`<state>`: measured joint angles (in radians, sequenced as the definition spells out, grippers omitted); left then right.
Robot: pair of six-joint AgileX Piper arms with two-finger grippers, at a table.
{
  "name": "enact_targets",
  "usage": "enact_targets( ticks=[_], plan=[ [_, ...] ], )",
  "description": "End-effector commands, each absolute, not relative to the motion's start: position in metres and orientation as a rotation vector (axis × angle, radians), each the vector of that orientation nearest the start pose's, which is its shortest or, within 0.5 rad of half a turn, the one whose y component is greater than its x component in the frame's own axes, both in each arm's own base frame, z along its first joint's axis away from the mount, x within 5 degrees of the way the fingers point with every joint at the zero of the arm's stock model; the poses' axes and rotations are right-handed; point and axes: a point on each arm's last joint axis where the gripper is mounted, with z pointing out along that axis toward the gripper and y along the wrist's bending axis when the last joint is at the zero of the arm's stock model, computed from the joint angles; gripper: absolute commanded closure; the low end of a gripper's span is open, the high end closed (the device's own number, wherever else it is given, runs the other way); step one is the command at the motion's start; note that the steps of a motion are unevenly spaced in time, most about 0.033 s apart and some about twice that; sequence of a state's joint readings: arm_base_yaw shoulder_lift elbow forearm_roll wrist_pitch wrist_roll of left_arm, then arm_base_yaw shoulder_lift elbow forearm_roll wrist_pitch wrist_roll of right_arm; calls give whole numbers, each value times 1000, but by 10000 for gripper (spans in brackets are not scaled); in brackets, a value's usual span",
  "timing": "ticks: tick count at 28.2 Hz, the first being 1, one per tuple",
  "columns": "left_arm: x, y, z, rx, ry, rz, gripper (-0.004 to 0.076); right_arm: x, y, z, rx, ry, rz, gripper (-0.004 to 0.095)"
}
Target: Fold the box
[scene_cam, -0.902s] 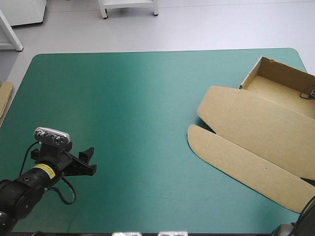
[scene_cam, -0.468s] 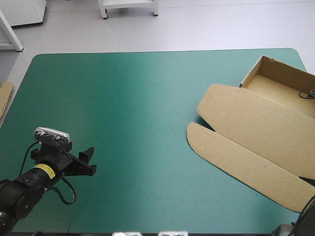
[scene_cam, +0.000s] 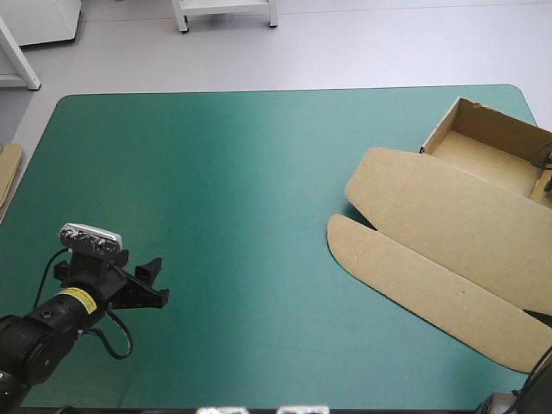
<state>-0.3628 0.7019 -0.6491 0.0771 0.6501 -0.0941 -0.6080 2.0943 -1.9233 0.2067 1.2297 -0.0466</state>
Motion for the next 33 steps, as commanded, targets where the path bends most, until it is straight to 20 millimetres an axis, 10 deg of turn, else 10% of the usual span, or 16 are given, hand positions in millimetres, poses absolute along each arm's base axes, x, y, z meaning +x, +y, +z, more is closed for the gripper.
enact_targets(
  ticks=[1,9,23,28,33],
  plan=[
    [128,-45,326,321,2075,-197,317,354,-240,331,812,2542,147,298],
    [128,-45,326,323,2077,-201,318,330,-193,408,611,2329,328,355],
    [107,-37,340,301,1965,-223,318,264,10,512,-120,2198,262,355],
    [100,-35,342,298,1958,-224,318,221,53,507,-270,2144,321,355],
    [100,-34,341,299,1968,-222,318,160,65,431,-264,2018,470,418]
  ],
)
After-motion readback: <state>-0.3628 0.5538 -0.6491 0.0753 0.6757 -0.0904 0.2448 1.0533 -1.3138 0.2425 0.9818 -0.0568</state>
